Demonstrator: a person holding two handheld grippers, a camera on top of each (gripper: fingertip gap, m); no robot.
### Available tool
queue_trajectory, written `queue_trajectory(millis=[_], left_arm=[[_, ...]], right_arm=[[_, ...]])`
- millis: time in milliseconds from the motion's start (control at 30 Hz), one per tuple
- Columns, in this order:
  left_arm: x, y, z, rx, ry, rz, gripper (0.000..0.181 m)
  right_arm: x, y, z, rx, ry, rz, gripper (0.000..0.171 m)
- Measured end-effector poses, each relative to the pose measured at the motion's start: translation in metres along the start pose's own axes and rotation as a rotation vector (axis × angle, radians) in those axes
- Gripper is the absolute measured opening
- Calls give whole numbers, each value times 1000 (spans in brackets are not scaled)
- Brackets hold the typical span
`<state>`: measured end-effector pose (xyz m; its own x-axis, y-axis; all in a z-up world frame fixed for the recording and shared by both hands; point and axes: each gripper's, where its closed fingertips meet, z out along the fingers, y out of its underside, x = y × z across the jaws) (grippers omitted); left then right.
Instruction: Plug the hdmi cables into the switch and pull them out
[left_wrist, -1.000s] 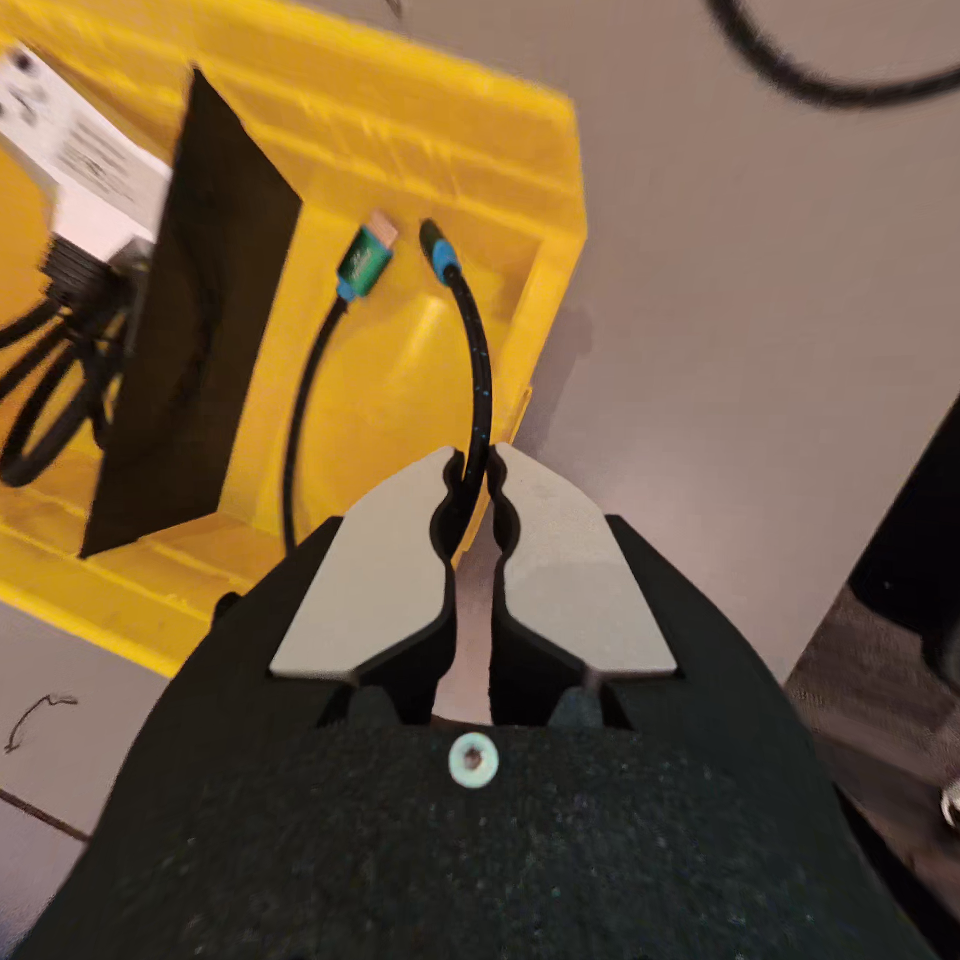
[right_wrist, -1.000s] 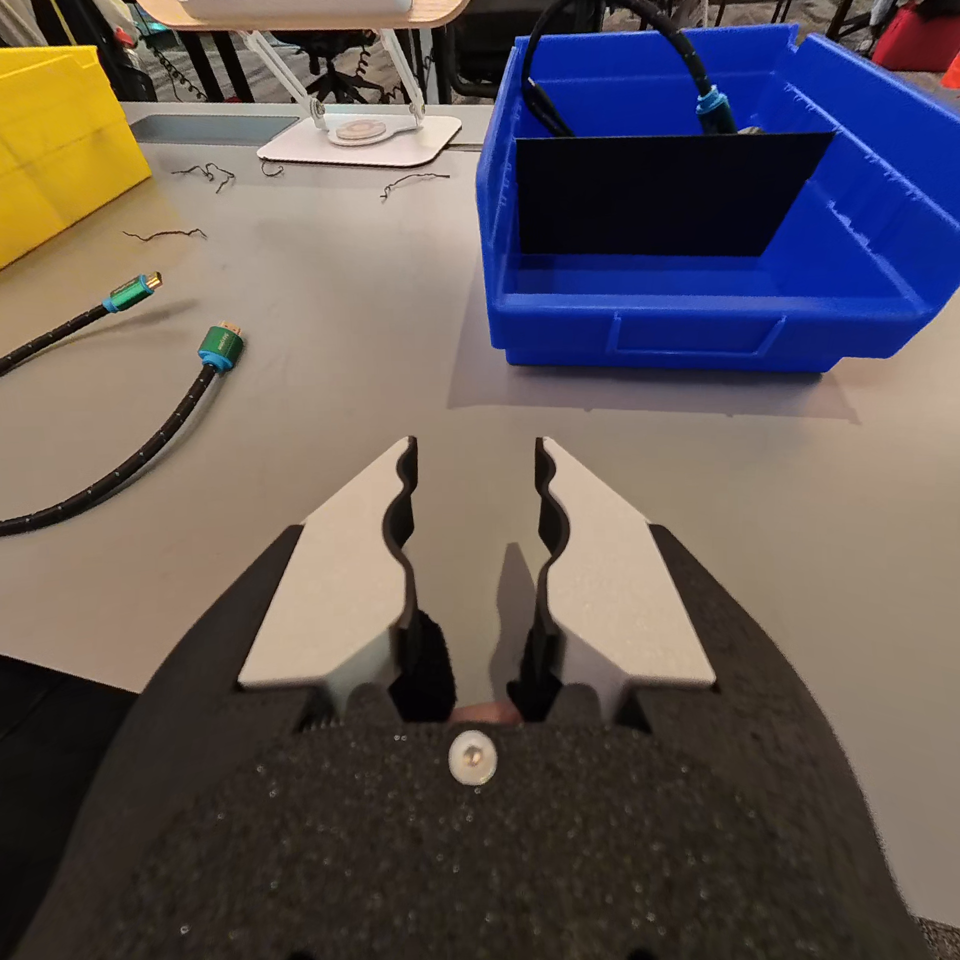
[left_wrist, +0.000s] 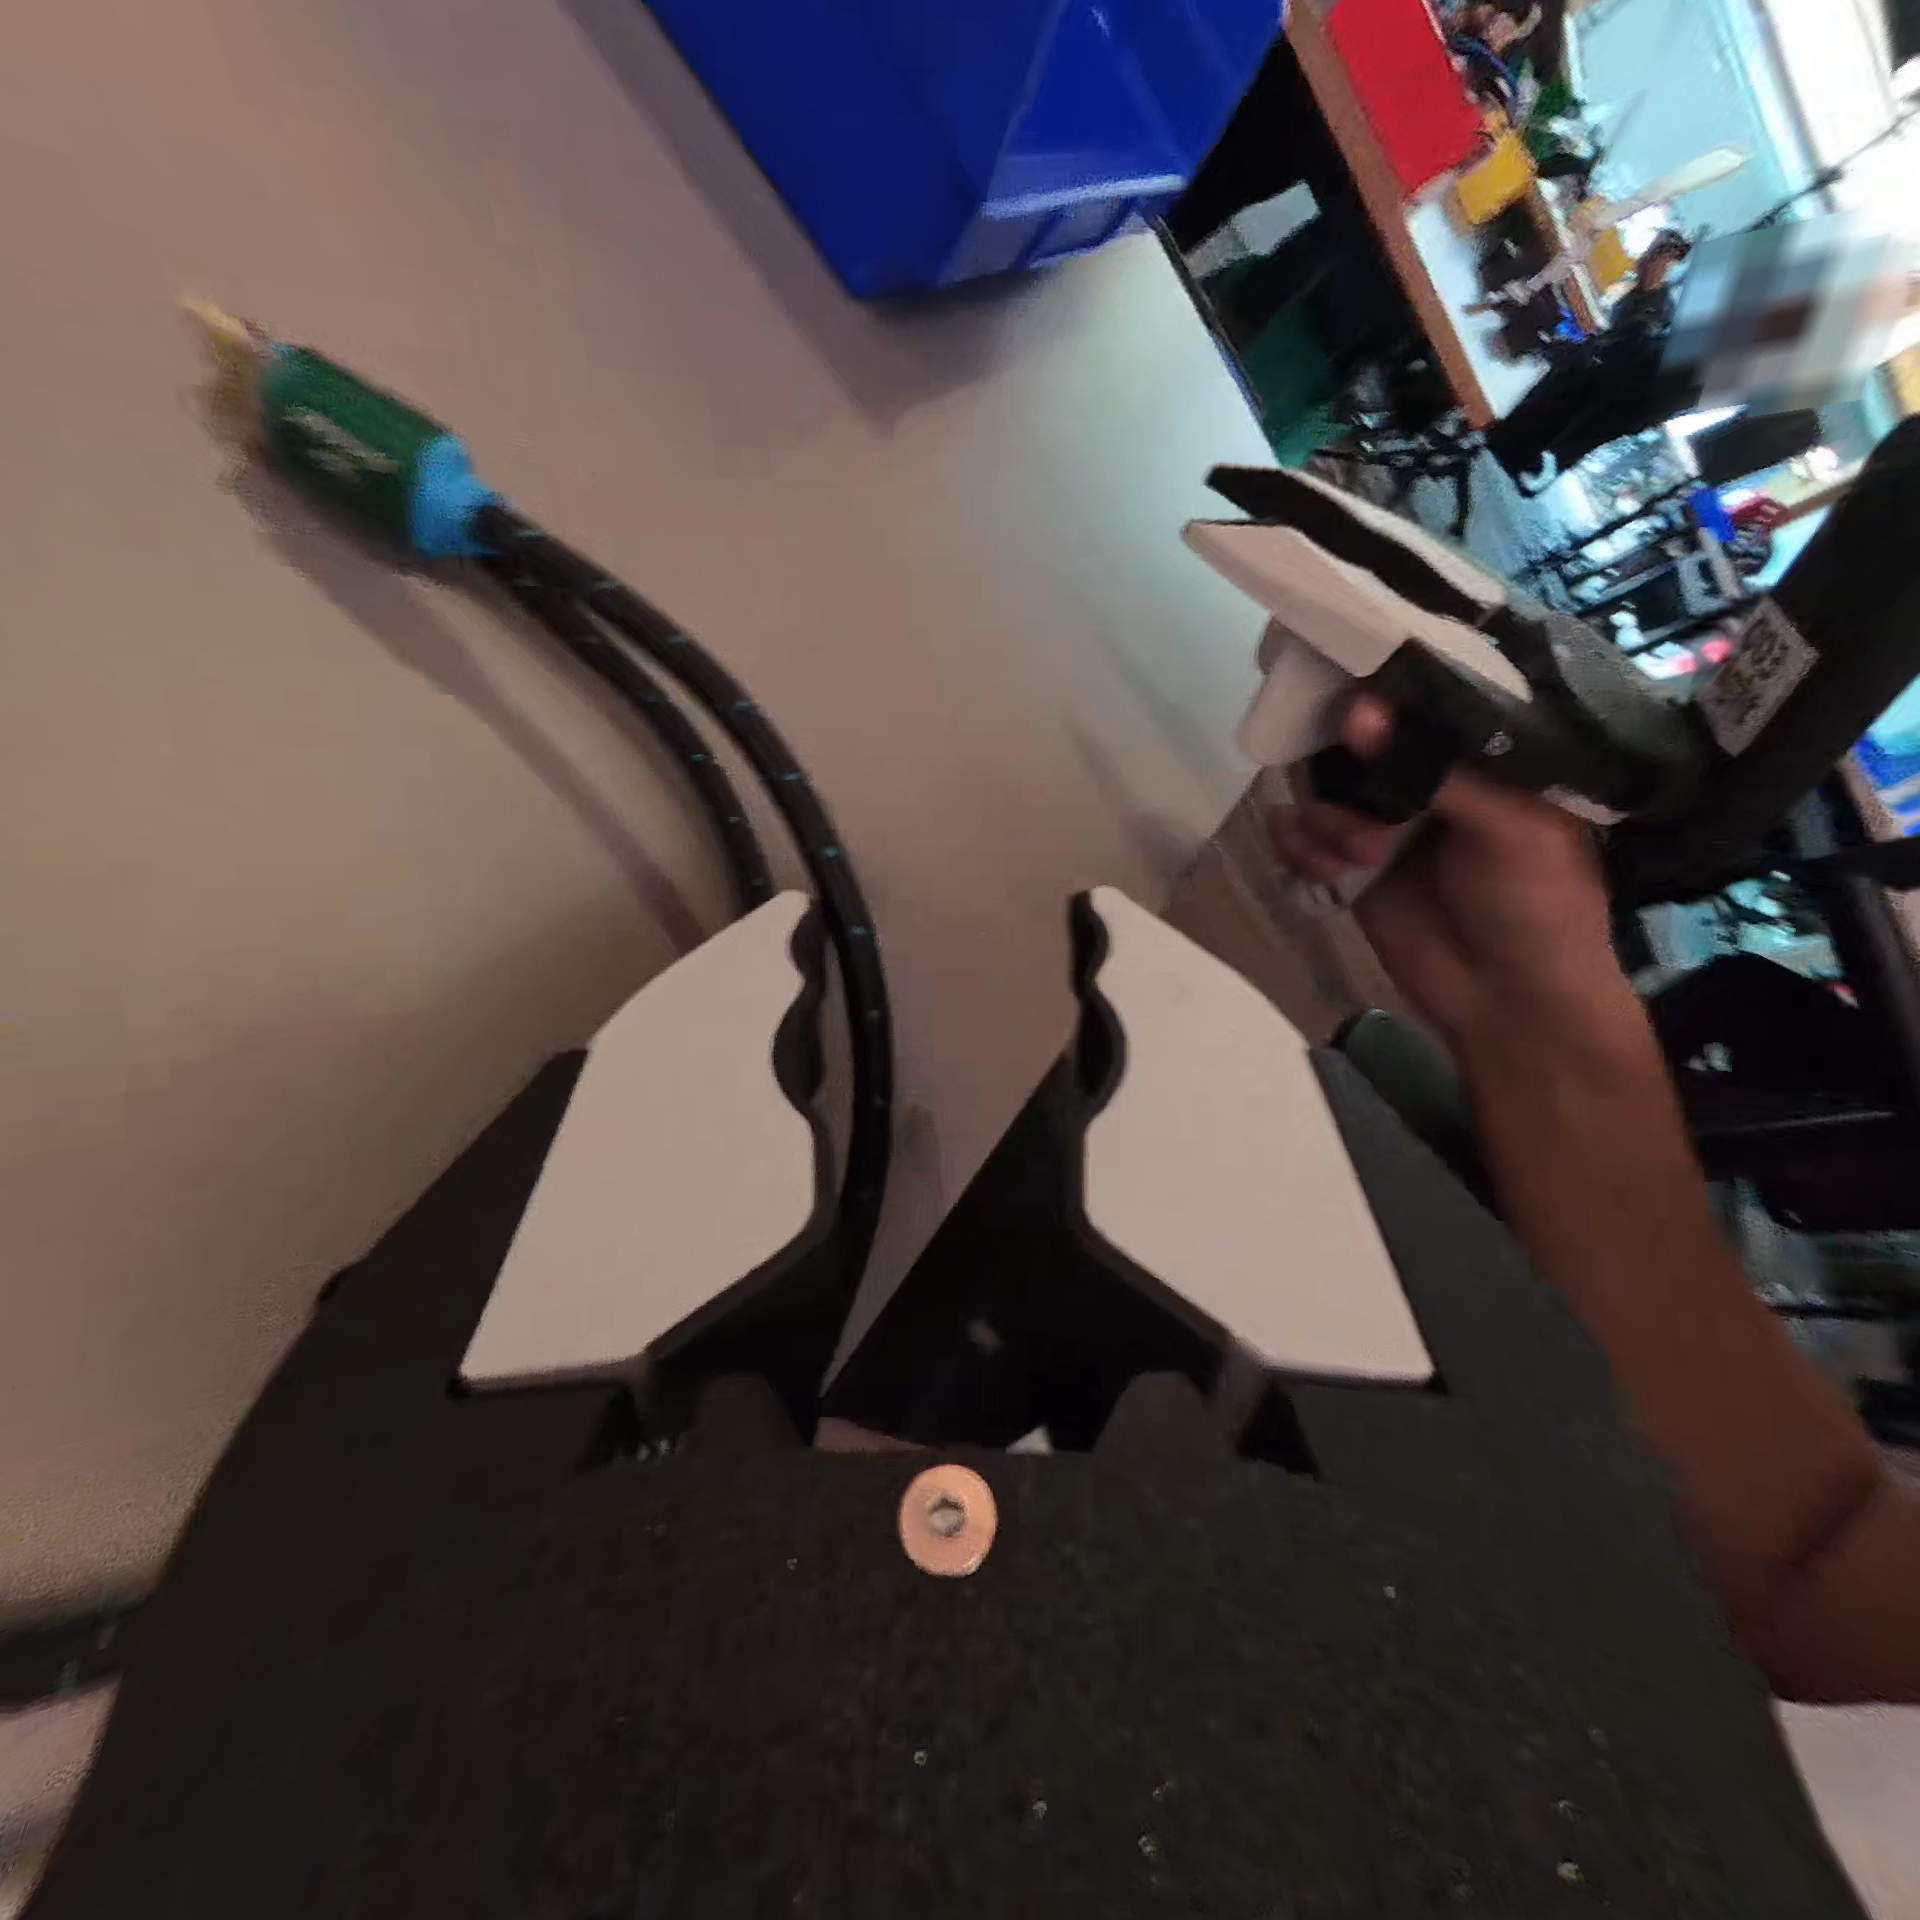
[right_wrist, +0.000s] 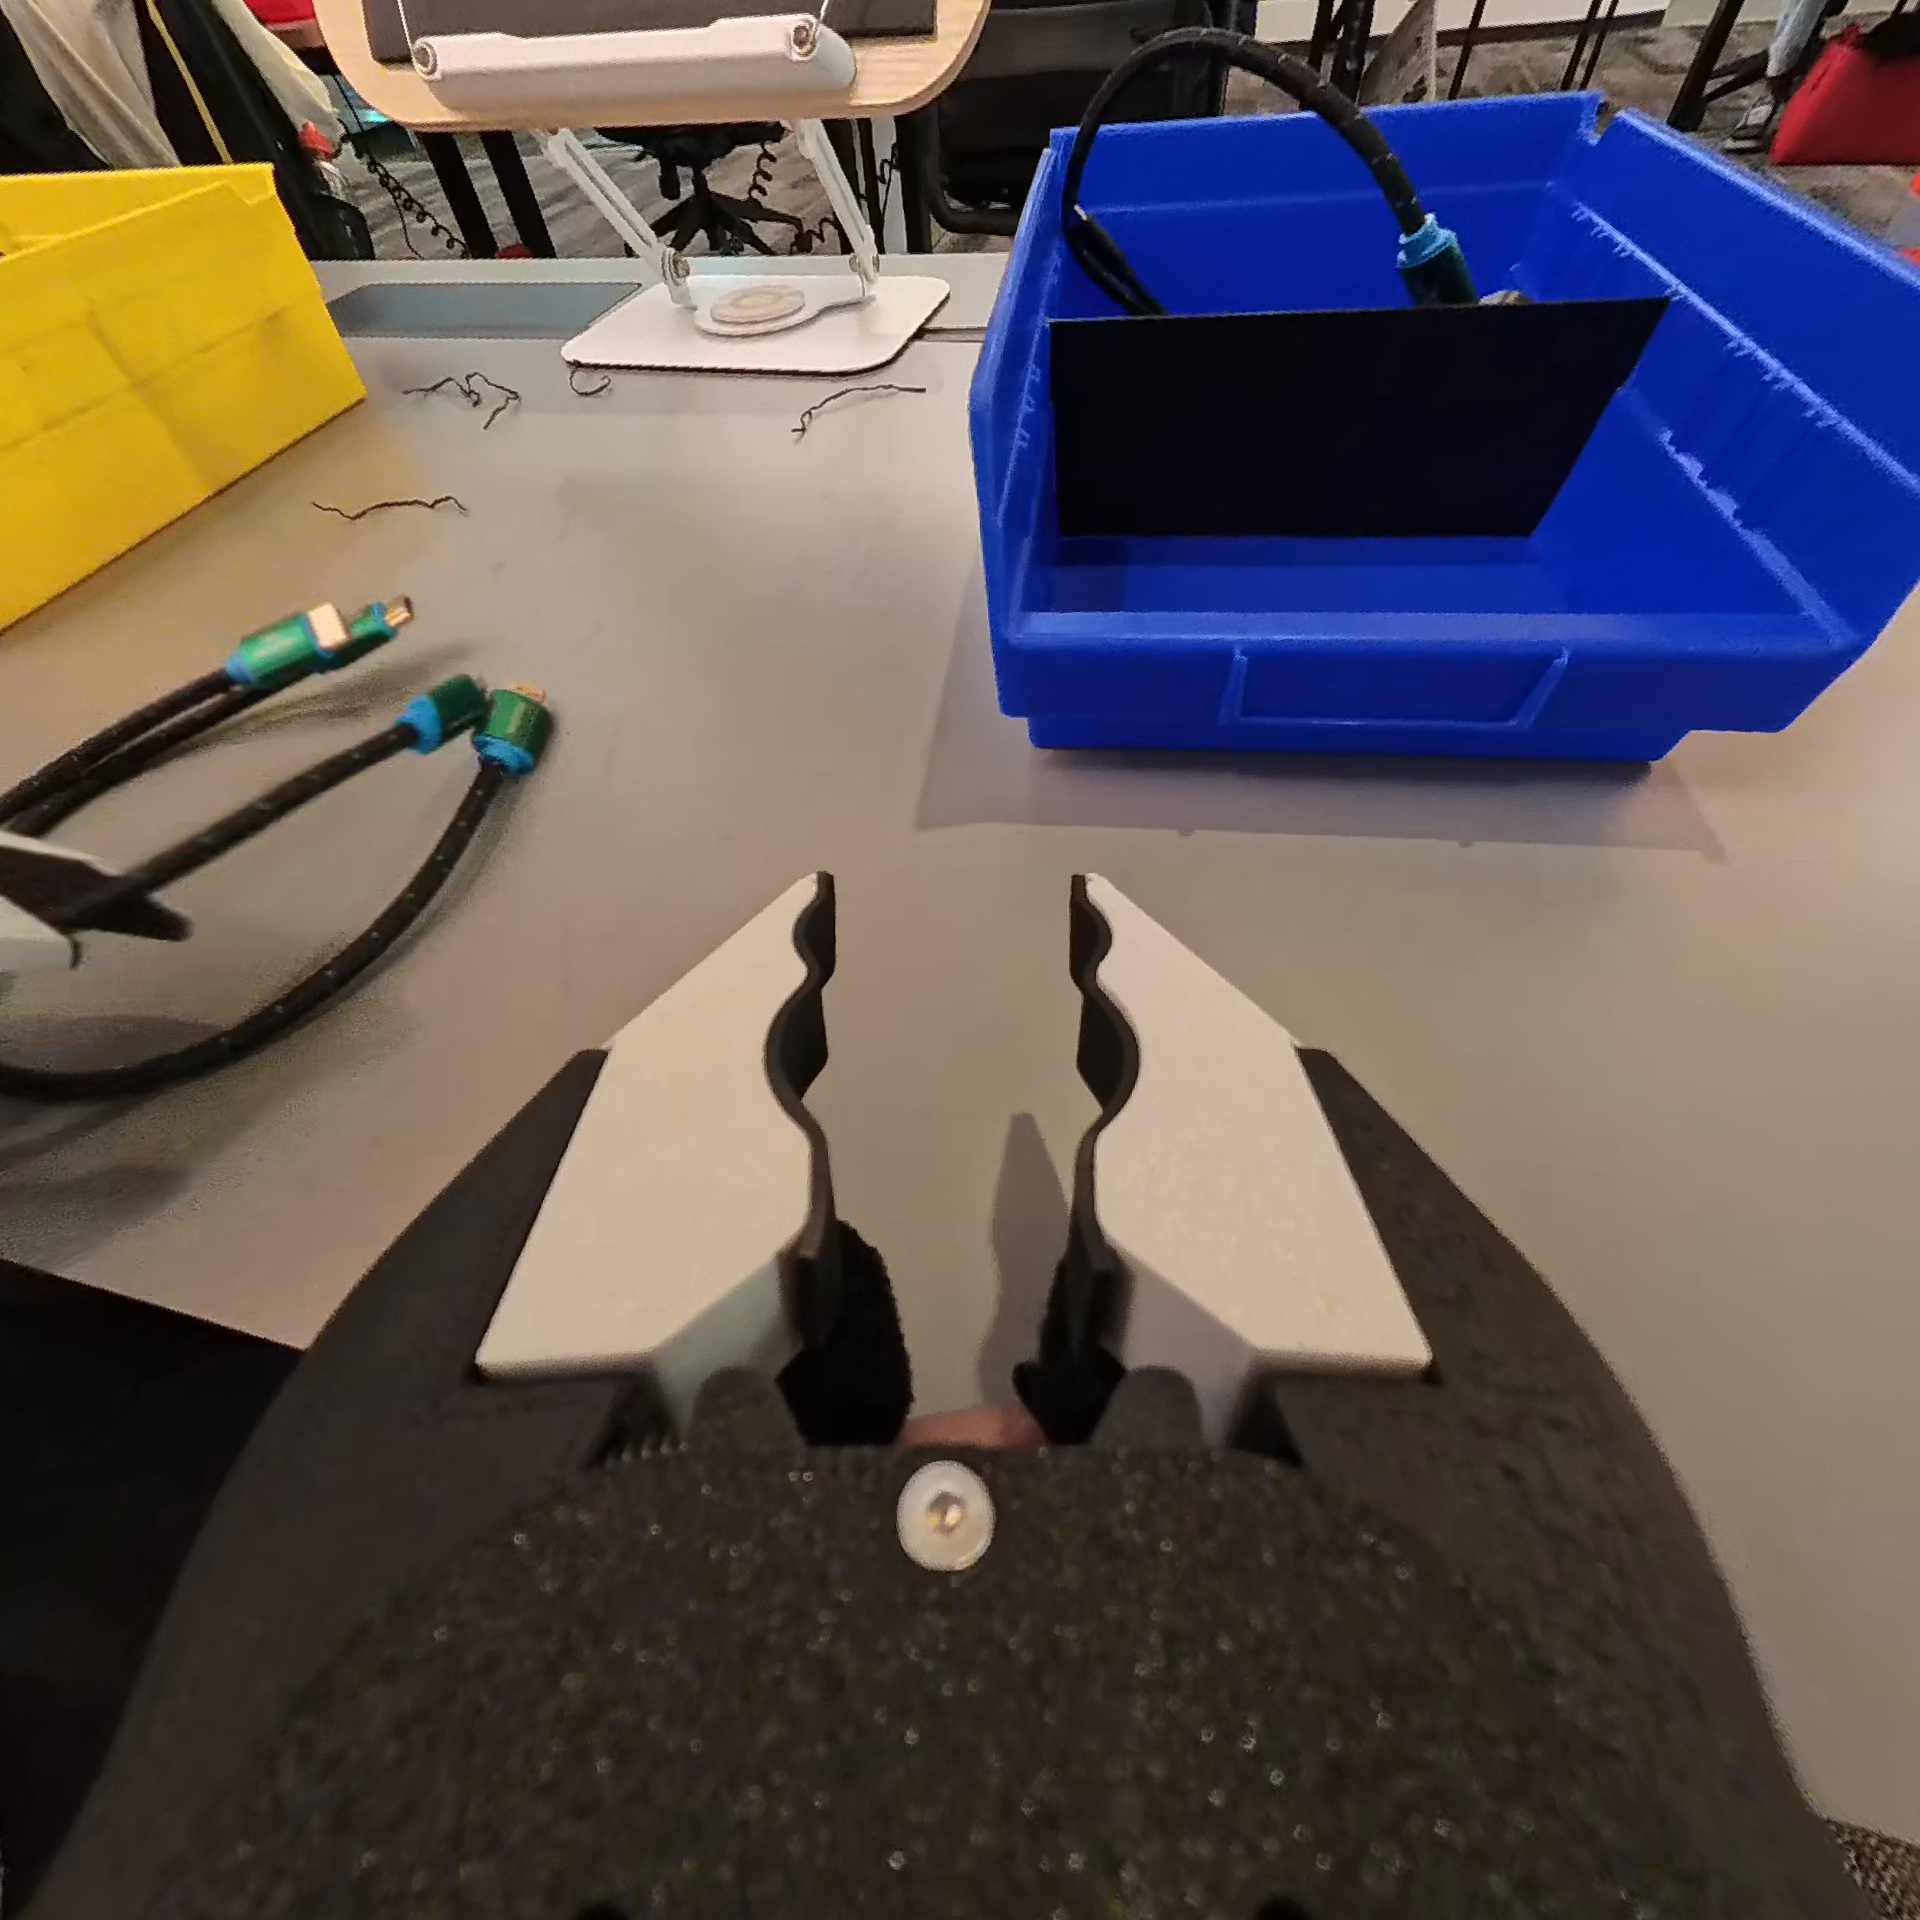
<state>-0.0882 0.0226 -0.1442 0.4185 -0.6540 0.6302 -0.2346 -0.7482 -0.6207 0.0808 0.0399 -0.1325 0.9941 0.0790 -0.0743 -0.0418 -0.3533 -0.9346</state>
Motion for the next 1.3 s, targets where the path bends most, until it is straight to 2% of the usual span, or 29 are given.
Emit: queue_trajectory(millis=[33, 100, 233, 333, 400, 467, 500, 567, 633, 800, 933, 1000, 1067, 1133, 1200, 1300], left_arm=[[5, -1, 7, -16, 32, -8, 59], [12, -4, 9, -11, 71, 38, 68], [33, -30, -18, 159, 162, 195, 81], [45, -42, -44, 241, 238, 294, 77], [36, -40, -40, 203, 235, 274, 74], [27, -28, -21, 64, 240, 167, 87], [26, -26, -15, 17, 250, 123, 83], [33, -32, -15, 50, 307, 87, 77], [40, -38, -25, 106, 346, 136, 77], [16, -51, -65, 209, 178, 413, 75], [-28, -73, -118, 308, -24, 552, 77], [-54, -80, -146, 289, -130, 619, 77], [-80, -87, -174, 240, -223, 710, 74], [-100, -94, -197, 141, -248, 770, 71], [-129, -98, -215, -51, -269, 743, 53], [-173, -128, -236, -213, -300, 728, 58]], right_arm=[[0, 0, 0, -2, -1, -1, 44], [-2, 1, 1, -4, -4, -6, 44], [-3, 1, 1, -7, -6, -14, 44], [-2, 3, 1, -11, -7, -8, 44], [-2, 3, 2, -13, -9, -6, 44], [-2, 4, 4, -19, -8, -10, 44], [-3, 4, 4, -20, -9, -12, 44], [-5, 3, 5, -20, -13, -15, 44], [-7, 3, 5, -22, -15, -23, 44], [-4, 4, 3, -22, -6, -29, 44], [1, 5, 0, -19, 3, -16, 44], [1, 5, 0, -20, 2, -9, 44], [0, 5, 1, -21, -3, -7, 44], [-2, 6, 4, -27, -13, -9, 44], [-5, 7, 8, -35, -21, -17, 44], [-8, 8, 12, -46, -25, -30, 44]])
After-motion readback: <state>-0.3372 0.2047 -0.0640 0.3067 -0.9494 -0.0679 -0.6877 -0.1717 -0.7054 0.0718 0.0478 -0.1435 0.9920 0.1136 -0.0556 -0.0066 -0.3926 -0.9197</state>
